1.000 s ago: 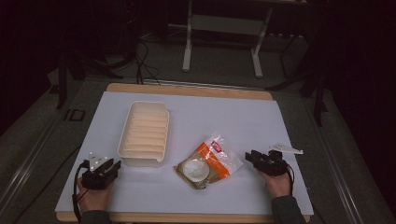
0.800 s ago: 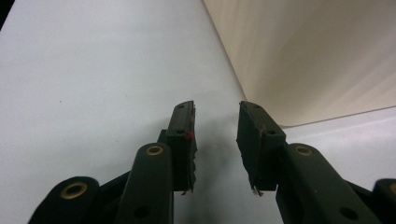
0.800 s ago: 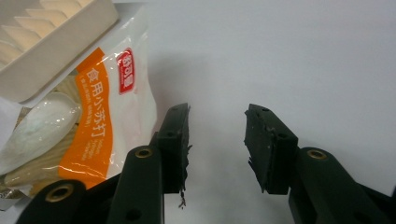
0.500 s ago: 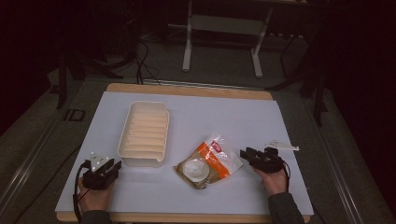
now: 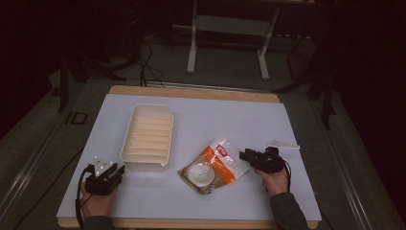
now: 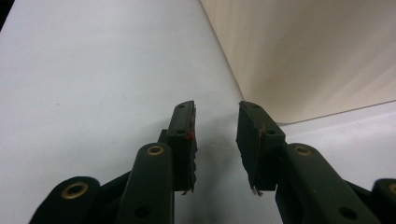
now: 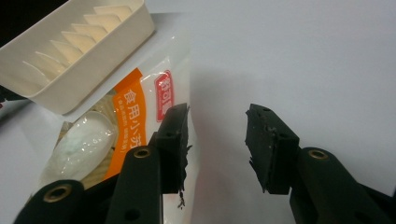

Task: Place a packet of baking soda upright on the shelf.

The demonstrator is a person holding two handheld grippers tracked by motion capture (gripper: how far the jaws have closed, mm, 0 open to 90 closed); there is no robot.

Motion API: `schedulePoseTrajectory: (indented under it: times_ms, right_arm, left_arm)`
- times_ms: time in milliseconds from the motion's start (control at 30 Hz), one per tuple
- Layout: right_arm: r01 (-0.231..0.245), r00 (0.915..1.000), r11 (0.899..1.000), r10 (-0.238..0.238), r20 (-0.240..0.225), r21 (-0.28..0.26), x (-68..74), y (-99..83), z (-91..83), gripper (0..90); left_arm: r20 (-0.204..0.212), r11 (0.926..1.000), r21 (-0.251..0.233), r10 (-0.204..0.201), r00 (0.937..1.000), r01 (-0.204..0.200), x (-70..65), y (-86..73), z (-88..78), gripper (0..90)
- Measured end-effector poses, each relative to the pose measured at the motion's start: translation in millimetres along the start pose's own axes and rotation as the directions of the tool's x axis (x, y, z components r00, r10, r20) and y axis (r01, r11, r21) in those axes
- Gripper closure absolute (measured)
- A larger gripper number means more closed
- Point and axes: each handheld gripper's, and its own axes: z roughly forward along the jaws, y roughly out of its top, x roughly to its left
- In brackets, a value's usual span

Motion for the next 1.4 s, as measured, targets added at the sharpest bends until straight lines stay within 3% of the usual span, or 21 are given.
schedulePoseTrajectory:
  times_ms: [633, 1400]
  right_arm:
    - [0.062, 0.9961, 0.995, -0.057, -0.068, 0.073, 8.8, 14.8, 24.6, 66.2]
    - [0.109, 0.9864, 0.974, -0.081, -0.143, 0.200, 8.7, 21.7, 42.4, 71.4]
  left_arm:
    - [-0.002, 1.0000, 0.002, 0.003, 1.0000, -0.003, -0.5, 0.1, 0.1, 66.9]
    - [-0.009, 1.0000, 0.001, 0.003, 1.0000, -0.003, -1.0, 0.1, 0.1, 66.8]
